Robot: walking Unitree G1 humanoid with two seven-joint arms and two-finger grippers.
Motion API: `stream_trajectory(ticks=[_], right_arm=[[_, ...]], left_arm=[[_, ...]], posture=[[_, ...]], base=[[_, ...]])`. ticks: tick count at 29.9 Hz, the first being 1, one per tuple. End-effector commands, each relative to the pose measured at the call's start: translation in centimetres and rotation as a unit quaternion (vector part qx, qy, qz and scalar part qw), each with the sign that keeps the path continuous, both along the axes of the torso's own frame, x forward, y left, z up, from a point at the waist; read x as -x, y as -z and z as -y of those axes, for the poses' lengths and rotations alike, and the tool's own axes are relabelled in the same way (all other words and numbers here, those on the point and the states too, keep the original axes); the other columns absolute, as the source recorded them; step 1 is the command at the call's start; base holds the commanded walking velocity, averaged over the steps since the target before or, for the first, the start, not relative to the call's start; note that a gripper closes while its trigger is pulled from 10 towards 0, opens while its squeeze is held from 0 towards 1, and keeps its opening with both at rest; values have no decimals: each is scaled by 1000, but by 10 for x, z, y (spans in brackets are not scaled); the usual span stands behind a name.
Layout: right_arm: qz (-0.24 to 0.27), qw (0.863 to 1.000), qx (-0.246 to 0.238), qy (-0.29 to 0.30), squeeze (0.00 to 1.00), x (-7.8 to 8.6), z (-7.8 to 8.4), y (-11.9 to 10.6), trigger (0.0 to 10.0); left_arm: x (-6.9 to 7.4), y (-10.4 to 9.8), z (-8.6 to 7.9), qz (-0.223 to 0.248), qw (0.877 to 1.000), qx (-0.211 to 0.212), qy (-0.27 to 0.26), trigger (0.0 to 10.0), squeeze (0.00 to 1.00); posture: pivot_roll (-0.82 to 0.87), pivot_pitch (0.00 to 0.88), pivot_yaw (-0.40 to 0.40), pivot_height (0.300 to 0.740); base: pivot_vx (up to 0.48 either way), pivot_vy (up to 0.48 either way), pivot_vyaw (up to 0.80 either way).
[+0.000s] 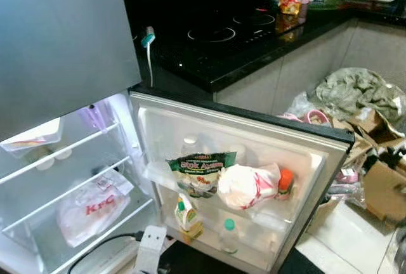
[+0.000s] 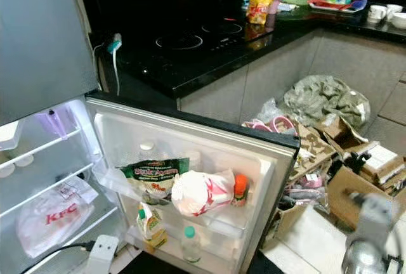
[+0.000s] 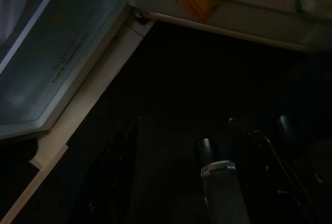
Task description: Restocking fridge
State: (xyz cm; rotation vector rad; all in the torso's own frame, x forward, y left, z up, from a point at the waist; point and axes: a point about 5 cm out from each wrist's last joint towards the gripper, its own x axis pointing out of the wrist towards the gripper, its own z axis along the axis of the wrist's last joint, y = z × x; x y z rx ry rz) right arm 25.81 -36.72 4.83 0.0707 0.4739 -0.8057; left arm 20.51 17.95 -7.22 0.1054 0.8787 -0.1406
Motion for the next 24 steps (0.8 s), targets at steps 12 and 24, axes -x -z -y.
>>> stream_trajectory(ticks=[12,24], right_arm=[[55,977,-63,-195,0,-58,-54,-22,10000],[83,915,-212,-332,0,-45,-99,14,10000]], left_arm=[[11,6,-7,-16,1000,-12,-6,10000,0],[17,5,-29,-31,999,-26,-17,10000,0]], posture=[[-83,5,10,740],[-79,6,5,740]], base=[[0,0,0],[0,0,0]])
